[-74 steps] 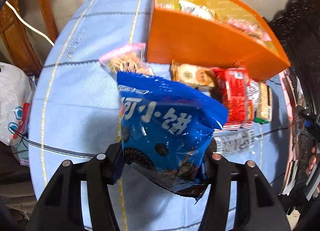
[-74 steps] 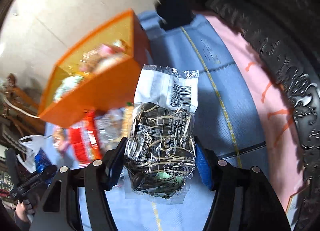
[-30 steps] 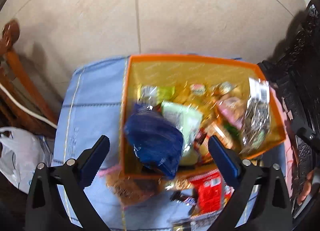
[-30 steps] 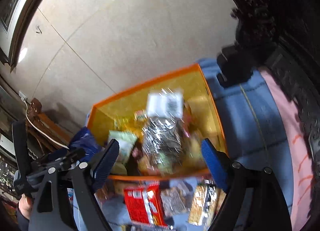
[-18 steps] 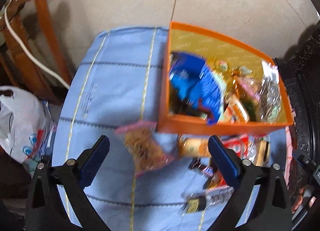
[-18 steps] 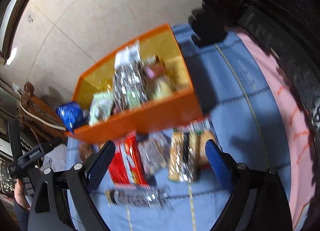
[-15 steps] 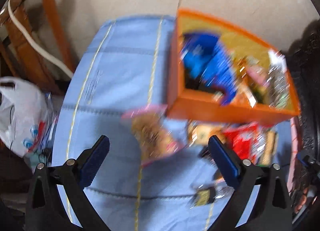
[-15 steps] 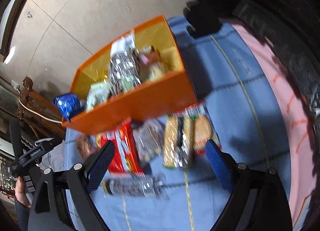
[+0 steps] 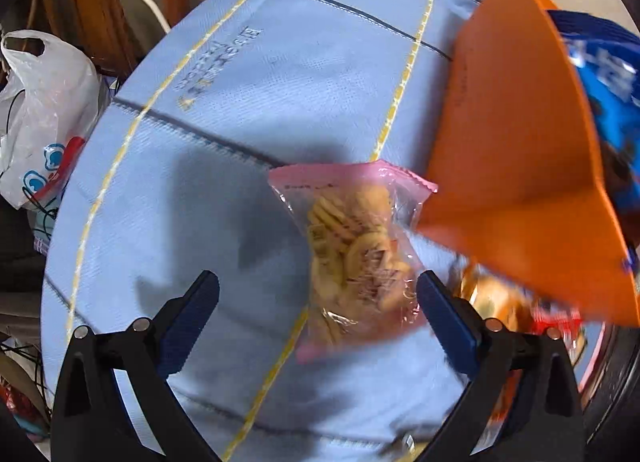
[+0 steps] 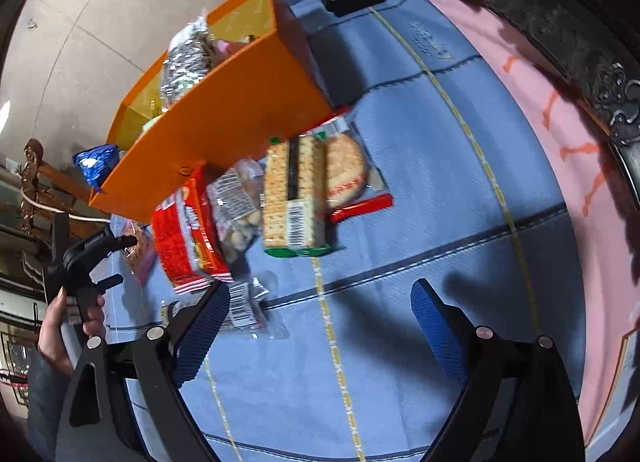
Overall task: Organize snacks
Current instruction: 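Grasp the pink-sealed cookie bag with the left tool while the right tool grasps the cracker pack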
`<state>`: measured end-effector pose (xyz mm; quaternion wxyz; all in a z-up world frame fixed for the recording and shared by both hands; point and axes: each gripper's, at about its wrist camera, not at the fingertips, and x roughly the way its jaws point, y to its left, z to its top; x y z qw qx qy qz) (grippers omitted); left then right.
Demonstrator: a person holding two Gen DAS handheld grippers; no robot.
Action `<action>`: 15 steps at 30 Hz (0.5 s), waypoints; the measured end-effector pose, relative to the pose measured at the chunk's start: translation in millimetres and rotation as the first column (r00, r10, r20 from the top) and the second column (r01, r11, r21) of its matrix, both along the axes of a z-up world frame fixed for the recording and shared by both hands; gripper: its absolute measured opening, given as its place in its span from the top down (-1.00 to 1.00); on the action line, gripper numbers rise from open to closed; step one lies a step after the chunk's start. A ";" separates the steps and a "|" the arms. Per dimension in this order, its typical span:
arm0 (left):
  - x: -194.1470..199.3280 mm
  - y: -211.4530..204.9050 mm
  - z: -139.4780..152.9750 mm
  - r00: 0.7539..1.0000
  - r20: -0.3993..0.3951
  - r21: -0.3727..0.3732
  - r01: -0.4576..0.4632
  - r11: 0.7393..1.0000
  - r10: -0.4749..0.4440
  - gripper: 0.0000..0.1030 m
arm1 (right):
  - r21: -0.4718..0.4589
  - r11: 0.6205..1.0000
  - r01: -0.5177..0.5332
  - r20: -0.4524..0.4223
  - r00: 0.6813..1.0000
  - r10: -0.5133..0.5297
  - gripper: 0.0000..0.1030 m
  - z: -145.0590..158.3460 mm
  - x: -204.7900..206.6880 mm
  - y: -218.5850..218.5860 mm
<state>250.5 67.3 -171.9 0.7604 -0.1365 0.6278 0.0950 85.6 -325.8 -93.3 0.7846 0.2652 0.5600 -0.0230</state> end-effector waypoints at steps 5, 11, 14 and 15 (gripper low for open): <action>4.3 -5.4 -1.2 0.999 0.036 0.035 0.029 0.999 -0.030 -0.79 | -0.039 0.999 -0.011 -0.004 1.000 0.011 -0.79 -11.4 23.4 7.7; -10.5 5.7 2.7 0.998 0.048 -0.132 0.044 0.990 -0.038 -0.04 | -0.160 0.984 -0.084 0.023 0.996 0.089 -0.79 -20.8 79.7 40.5; -13.2 15.8 -0.7 1.000 0.020 -0.168 0.021 0.986 -0.018 -0.20 | -0.304 0.937 -0.170 -0.033 0.985 0.168 -0.70 -36.7 102.0 62.8; -15.1 19.4 -1.4 1.000 -0.002 -0.161 0.008 0.987 -0.008 -0.46 | -0.358 0.910 -0.211 -0.032 0.976 0.214 -0.61 -36.8 103.9 70.9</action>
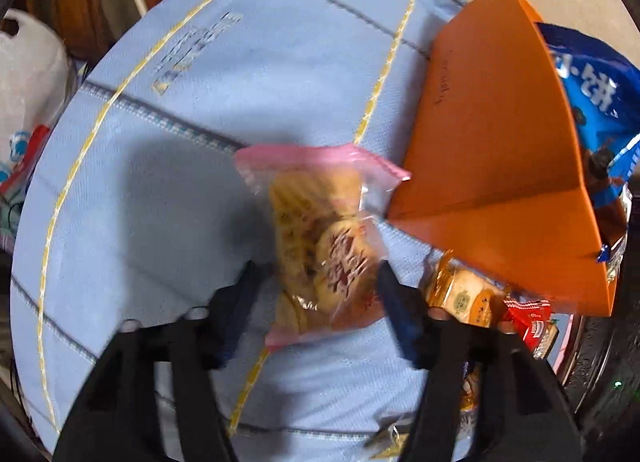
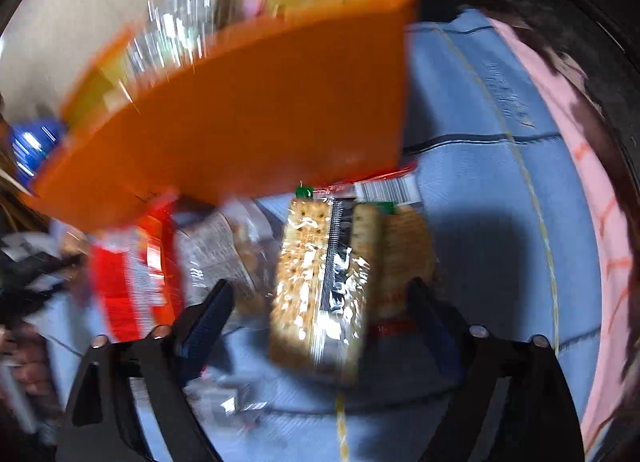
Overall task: Organize snacks
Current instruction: 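Grasp the pink-sealed cookie bag with the left tool while the right tool grasps the cracker pack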
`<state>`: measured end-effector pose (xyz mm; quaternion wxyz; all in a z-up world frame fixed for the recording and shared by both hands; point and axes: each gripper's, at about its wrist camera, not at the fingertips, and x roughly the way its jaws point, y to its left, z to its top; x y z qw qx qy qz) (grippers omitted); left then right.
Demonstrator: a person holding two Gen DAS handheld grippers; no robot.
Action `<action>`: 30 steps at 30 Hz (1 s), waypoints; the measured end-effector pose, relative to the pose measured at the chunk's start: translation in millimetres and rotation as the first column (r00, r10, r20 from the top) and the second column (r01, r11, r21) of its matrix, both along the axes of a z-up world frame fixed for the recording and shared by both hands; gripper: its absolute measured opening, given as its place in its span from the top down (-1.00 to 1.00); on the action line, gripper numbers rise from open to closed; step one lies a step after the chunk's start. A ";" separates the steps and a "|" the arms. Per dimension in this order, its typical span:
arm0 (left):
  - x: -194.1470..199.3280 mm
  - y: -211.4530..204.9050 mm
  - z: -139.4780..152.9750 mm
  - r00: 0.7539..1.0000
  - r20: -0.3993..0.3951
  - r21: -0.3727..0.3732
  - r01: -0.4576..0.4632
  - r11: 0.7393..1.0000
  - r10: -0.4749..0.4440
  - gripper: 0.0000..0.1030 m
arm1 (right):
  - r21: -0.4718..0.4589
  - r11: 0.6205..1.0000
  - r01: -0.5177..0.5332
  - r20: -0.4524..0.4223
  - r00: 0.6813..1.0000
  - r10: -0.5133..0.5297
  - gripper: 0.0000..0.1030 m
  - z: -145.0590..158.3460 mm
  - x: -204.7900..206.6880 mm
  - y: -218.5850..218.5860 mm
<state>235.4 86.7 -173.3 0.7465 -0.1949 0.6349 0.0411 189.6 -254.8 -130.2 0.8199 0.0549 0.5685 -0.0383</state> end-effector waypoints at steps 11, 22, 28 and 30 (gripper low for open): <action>6.4 9.7 -4.3 0.997 -0.036 0.040 -0.066 0.997 0.068 -0.76 | 0.195 0.979 0.057 -0.006 0.998 -0.057 0.08 26.8 -54.1 -43.7; 28.9 -10.4 2.4 0.992 -0.021 0.041 -0.124 0.991 0.125 -0.85 | 0.229 0.973 0.017 -0.019 1.000 -0.013 0.09 34.5 -92.3 -32.4; 42.5 -28.6 -11.6 0.996 -0.051 0.138 -0.060 0.989 0.068 -0.90 | 0.226 0.973 -0.038 0.001 0.999 0.039 0.09 46.6 -85.5 -9.9; 45.1 -39.1 -11.9 0.998 -0.063 0.196 -0.012 0.981 0.025 -0.77 | 0.228 0.972 -0.046 0.009 0.999 0.045 0.09 50.9 -83.5 -8.2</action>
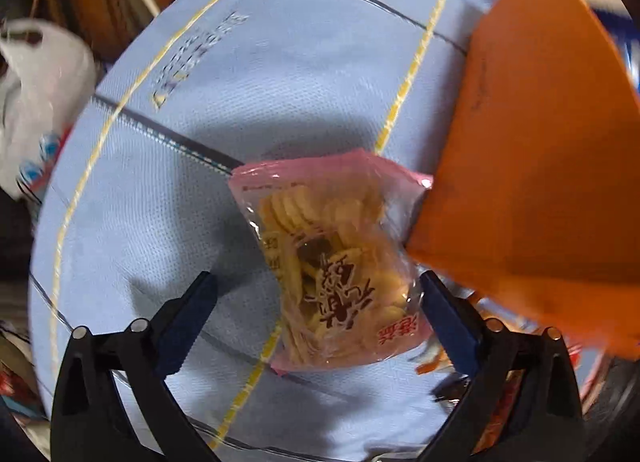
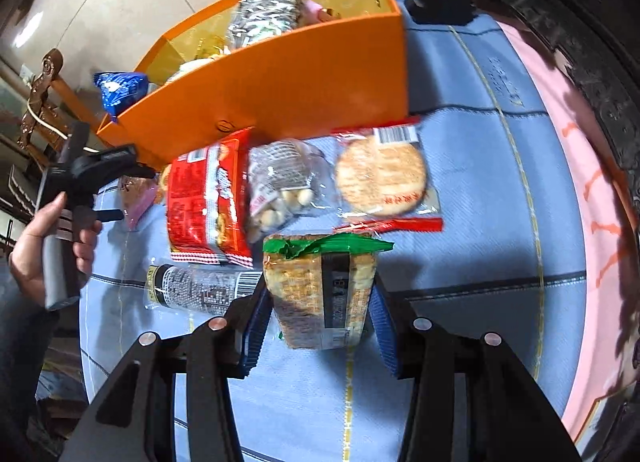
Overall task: Organize snacks
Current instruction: 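Grasp the pink-sealed cookie bag with the left tool while the right tool grasps the cracker pack, then carry the cookie bag and cracker pack into the orange box and release both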
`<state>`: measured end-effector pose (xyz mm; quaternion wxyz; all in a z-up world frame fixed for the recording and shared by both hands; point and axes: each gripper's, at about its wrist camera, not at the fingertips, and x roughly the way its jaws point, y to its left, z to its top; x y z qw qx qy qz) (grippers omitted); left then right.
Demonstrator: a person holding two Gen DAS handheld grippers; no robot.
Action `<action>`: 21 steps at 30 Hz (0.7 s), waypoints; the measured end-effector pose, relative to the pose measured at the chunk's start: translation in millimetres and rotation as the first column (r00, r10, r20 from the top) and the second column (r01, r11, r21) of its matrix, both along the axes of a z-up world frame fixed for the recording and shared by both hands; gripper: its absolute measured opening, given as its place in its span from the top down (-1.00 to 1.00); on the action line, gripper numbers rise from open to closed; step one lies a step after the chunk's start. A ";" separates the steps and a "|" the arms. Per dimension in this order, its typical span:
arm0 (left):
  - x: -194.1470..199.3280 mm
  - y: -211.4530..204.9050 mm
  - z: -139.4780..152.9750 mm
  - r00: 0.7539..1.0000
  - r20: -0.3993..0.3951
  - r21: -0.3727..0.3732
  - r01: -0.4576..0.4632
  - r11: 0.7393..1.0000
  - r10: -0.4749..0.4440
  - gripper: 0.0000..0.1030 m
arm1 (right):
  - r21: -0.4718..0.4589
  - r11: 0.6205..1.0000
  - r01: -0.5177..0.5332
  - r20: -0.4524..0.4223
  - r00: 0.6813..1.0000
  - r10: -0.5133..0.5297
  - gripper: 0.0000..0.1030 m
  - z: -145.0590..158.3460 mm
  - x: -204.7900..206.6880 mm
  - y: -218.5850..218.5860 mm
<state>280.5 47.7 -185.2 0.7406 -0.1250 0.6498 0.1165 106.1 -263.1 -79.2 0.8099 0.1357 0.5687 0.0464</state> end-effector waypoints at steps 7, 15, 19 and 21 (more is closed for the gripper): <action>-22.7 -4.0 22.6 0.991 0.019 0.067 0.130 0.989 -0.131 0.09 | 0.032 0.999 0.007 0.080 0.997 -0.010 0.09 27.5 9.6 -8.4; -58.9 -0.6 132.4 0.947 0.267 0.000 0.184 0.983 -0.178 0.09 | 0.036 0.999 -0.026 0.236 0.972 0.017 0.09 85.7 58.5 -11.5; -22.3 -40.5 182.3 0.890 0.388 -0.049 0.281 0.958 -0.241 0.08 | 0.045 0.998 -0.038 0.299 0.954 0.023 0.09 107.4 109.0 -7.3; 7.7 -61.9 188.9 0.871 0.407 -0.042 0.319 0.947 -0.276 0.08 | 0.054 0.997 -0.048 0.296 0.955 0.030 0.09 109.1 136.0 -2.2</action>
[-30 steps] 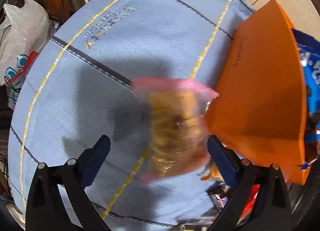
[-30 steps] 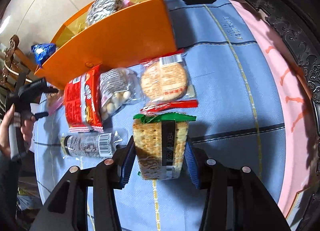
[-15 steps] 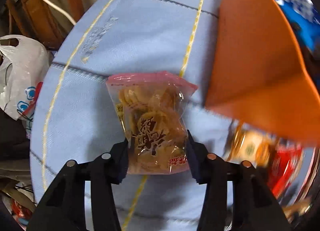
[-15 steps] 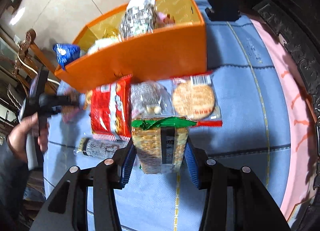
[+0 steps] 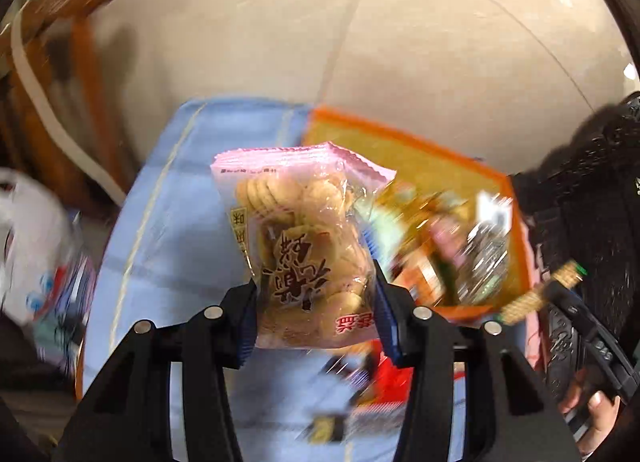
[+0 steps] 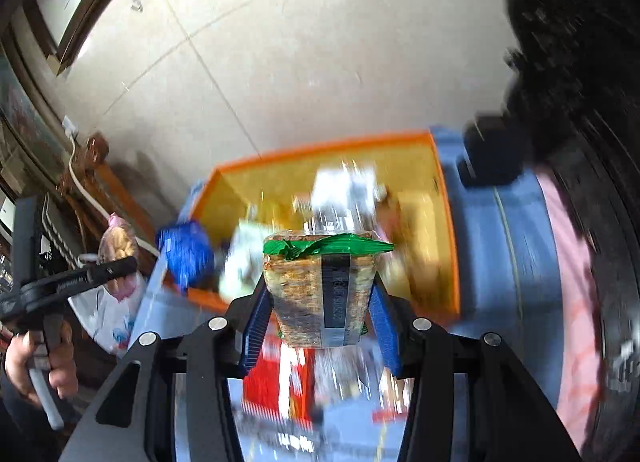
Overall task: Organize snacks
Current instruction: 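Carry the cookie bag and cracker pack into the orange box and release both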
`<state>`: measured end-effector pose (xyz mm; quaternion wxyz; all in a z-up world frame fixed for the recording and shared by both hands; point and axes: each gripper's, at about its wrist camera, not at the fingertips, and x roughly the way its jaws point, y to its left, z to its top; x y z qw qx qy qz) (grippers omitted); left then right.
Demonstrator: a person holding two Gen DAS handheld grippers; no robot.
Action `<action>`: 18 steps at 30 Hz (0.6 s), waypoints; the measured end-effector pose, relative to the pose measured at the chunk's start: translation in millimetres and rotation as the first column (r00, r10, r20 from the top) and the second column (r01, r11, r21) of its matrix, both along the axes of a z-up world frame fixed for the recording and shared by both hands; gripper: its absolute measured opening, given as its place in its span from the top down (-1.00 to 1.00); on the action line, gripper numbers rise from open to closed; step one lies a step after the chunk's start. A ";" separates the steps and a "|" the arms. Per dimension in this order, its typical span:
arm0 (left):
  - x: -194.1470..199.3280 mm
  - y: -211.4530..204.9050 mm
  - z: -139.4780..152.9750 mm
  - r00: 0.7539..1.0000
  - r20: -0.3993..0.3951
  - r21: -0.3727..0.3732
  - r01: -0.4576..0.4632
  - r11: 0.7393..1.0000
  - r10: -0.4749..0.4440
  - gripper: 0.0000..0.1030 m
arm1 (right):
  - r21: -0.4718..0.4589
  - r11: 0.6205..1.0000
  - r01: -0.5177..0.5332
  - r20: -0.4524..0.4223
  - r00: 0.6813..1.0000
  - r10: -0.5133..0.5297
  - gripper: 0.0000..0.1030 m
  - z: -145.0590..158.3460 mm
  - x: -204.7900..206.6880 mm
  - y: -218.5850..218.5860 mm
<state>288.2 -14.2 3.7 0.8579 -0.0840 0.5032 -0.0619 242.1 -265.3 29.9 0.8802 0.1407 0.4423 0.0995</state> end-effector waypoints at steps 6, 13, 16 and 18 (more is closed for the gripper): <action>57.9 -55.3 -32.8 0.996 -0.062 0.013 0.069 0.998 -0.068 0.08 | -0.027 1.000 -0.012 -0.078 0.997 0.010 0.09 -29.9 65.0 24.3; 75.5 -61.8 -82.2 0.992 -0.125 -0.011 0.031 0.999 -0.032 -0.28 | 0.002 0.998 0.067 -0.099 0.993 -0.066 -0.20 -58.6 88.3 25.8; 69.5 -60.3 -78.0 0.993 -0.110 -0.029 0.044 0.999 -0.047 -0.52 | 0.084 0.992 0.094 -0.103 0.991 -0.086 -0.27 -53.2 81.6 16.7; 62.0 -57.7 -66.2 0.996 -0.077 -0.012 0.050 0.999 -0.050 -0.61 | 0.113 0.988 0.102 -0.071 0.993 -0.094 -0.33 -41.3 67.6 9.6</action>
